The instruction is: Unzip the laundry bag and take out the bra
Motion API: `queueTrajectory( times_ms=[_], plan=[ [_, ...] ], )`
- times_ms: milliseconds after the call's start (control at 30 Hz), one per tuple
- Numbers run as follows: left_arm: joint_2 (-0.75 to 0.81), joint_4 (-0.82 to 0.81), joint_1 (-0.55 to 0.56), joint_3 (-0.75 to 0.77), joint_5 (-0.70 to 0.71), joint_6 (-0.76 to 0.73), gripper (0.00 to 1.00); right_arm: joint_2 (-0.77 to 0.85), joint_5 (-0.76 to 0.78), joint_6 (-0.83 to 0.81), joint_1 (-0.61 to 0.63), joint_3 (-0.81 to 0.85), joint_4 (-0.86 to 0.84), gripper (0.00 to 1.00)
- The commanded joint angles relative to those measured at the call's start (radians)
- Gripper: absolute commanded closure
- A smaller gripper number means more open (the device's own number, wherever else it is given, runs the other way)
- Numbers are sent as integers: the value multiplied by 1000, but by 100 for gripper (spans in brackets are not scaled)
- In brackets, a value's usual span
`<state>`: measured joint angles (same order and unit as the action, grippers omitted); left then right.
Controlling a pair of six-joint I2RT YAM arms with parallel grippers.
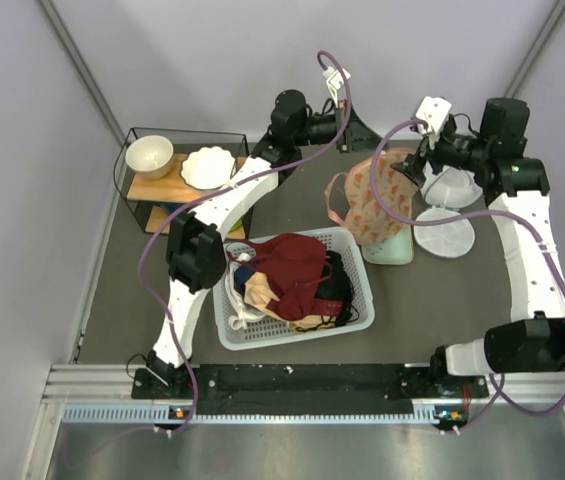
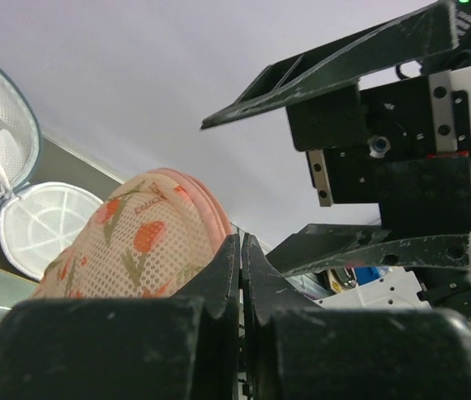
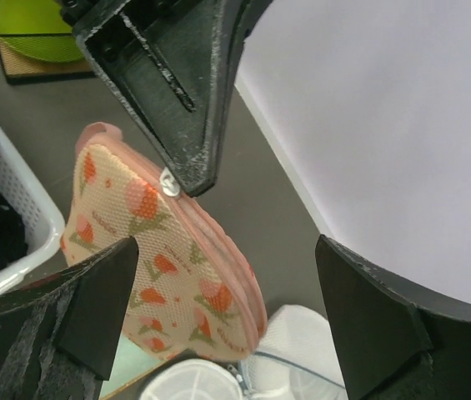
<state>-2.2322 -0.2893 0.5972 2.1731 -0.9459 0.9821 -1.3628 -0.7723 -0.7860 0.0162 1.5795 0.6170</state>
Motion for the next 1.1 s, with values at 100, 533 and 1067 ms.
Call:
queueTrajectory(
  times_ms=[100, 533, 1067],
  plan=[
    [56, -162, 6, 7, -25, 72, 100, -50, -173, -64, 7, 39, 96, 12],
    [103, -154, -7, -68, 15, 56, 100, 23, 83, 36, 68, -51, 31, 100],
    [206, 12, -151, -217, 185, 13, 100, 456, 448, 526, -9, -599, -781, 100]
  ],
)
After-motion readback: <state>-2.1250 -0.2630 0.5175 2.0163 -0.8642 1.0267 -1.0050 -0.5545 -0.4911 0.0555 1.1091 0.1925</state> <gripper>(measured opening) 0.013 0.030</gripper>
